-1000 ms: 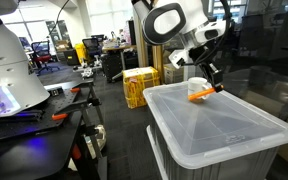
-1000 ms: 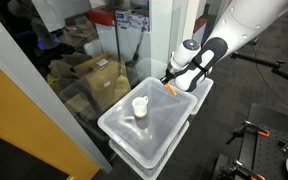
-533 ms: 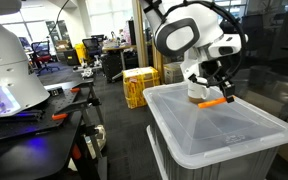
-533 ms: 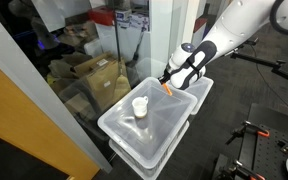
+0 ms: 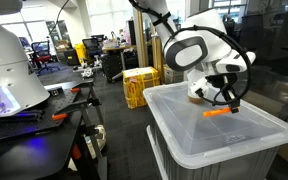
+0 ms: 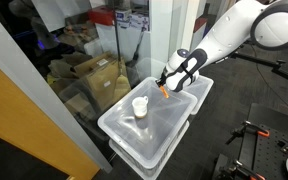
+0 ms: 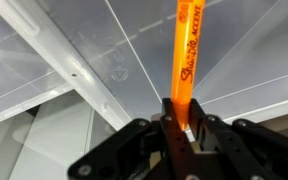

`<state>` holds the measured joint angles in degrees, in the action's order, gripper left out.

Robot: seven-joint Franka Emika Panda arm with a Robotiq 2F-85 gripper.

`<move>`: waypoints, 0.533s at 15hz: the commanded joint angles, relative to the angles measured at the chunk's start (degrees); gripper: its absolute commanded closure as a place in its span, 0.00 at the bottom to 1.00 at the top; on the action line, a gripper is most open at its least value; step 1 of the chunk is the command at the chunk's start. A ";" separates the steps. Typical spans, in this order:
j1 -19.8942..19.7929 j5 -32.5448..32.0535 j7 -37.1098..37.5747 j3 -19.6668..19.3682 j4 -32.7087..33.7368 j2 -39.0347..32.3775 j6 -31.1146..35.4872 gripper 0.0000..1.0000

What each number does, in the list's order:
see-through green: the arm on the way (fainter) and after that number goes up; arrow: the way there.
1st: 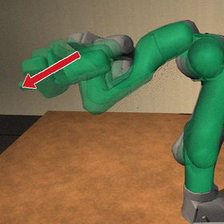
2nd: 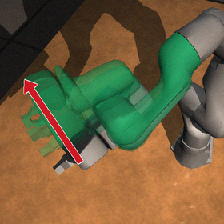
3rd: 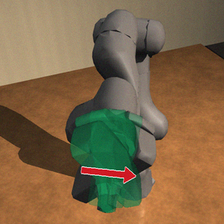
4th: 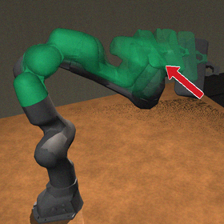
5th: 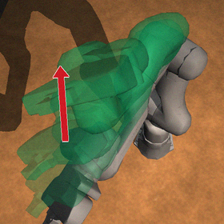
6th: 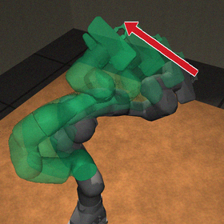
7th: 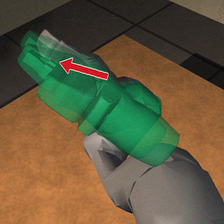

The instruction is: Move the marker from the left to the right side of the mug

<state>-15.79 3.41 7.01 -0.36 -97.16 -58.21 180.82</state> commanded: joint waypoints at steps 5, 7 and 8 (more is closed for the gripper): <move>0.88 4.24 0.60 0.25 -1.24 2.28 -2.93 0.24; 2.17 5.02 1.09 -0.58 -4.83 5.13 -1.75 0.11; 2.69 5.27 1.10 -0.70 -7.02 6.94 -1.03 0.03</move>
<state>-15.23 6.76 7.07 0.10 -96.56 -58.01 179.25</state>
